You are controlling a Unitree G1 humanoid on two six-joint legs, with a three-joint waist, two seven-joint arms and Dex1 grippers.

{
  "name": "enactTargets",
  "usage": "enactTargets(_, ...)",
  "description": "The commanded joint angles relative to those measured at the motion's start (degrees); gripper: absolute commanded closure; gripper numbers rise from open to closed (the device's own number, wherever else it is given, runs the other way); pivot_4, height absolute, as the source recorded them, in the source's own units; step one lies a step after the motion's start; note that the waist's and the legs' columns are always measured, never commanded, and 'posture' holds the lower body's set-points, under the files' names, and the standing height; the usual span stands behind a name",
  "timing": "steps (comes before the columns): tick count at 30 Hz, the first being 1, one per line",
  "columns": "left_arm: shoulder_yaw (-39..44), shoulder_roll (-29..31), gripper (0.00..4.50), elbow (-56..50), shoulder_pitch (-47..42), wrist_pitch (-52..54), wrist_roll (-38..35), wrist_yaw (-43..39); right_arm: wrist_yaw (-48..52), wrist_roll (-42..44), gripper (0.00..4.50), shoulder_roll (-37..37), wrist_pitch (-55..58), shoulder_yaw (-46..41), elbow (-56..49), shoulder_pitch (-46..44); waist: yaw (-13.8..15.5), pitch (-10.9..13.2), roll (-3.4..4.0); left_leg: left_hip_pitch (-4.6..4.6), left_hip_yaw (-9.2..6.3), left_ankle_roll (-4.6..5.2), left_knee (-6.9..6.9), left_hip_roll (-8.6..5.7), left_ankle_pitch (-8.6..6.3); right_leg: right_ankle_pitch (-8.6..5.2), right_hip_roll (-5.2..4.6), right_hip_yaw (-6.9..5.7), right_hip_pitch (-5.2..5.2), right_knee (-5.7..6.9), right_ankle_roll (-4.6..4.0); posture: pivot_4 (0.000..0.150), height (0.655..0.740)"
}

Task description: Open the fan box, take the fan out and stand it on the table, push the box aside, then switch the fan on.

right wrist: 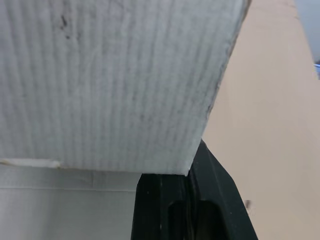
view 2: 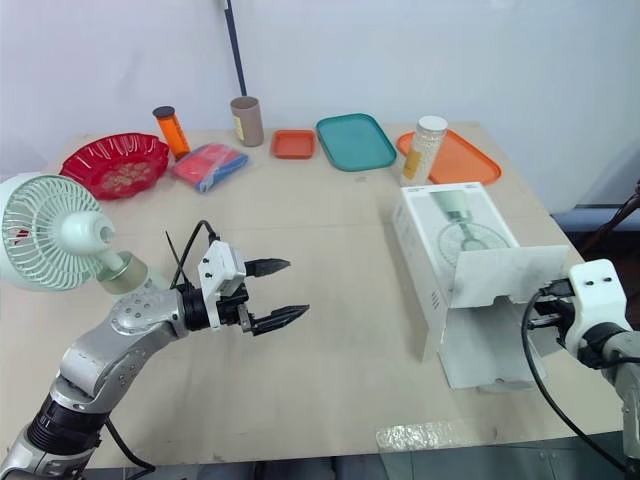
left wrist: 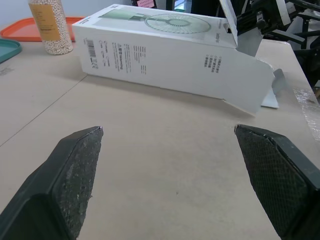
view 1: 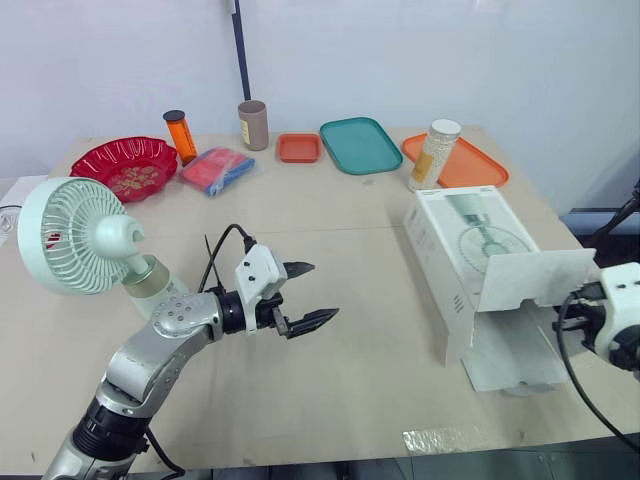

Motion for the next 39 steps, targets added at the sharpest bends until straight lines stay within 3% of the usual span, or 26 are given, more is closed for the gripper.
enactTargets(1, 0.7, 0.0, 0.00, -0.5, -0.4, -1.6, 0.2, -1.1, -0.4, -1.2, 4.47, -0.8, -1.2, -2.8, 3.6, 2.6, 0.0, 0.0, -0.01, -0.01, 0.00, 0.00, 0.00, 0.00, 0.00, 0.00, 0.00, 0.00, 0.00, 0.00, 0.01, 0.150, 0.7400)
enactTargets(13, 1.1, 0.3, 0.00, -1.3, 0.1, -0.9, -0.2, -2.5, 0.9, -1.3, 4.47, -5.5, -5.5, -5.8, 11.2, 4.4, 0.1, 0.0, 0.00, -0.01, 0.00, 0.02, 0.08, -0.02, -0.02, -0.01, 0.02, 0.07, 0.08, 0.00, 0.04, 0.150, 0.7400)
enactTargets(32, 2.2, 1.3, 0.00, -3.7, 2.1, -0.1, -1.4, -2.8, 2.4, -3.9, 4.47, -10.6, -11.2, 0.7, 23.2, -3.5, -0.1, -0.1, 0.08, 0.00, 0.09, 0.03, 0.07, 0.01, -0.02, 0.00, 0.06, 0.18, 0.10, 0.01, 0.05, 0.150, 0.7400)
enactTargets(35, 2.6, 3.2, 0.00, -3.5, 3.2, -1.3, -1.0, -4.6, 1.5, -3.8, 3.70, -9.8, -11.4, 0.2, 22.5, -3.1, -0.1, -0.1, 0.10, 0.01, 0.09, 0.03, 0.07, 0.01, -0.02, 0.00, 0.07, 0.19, 0.10, 0.01, 0.05, 0.150, 0.7400)
enactTargets(39, 3.3, 3.3, 0.00, -2.7, 2.7, -1.5, -1.8, -5.0, 1.2, -3.6, 1.80, -9.4, -11.5, -0.9, 20.6, -2.0, -0.1, -0.1, 0.22, 0.00, 0.10, 0.03, 0.07, 0.00, -0.02, -0.01, 0.06, 0.20, 0.09, 0.01, 0.05, 0.150, 0.7400)
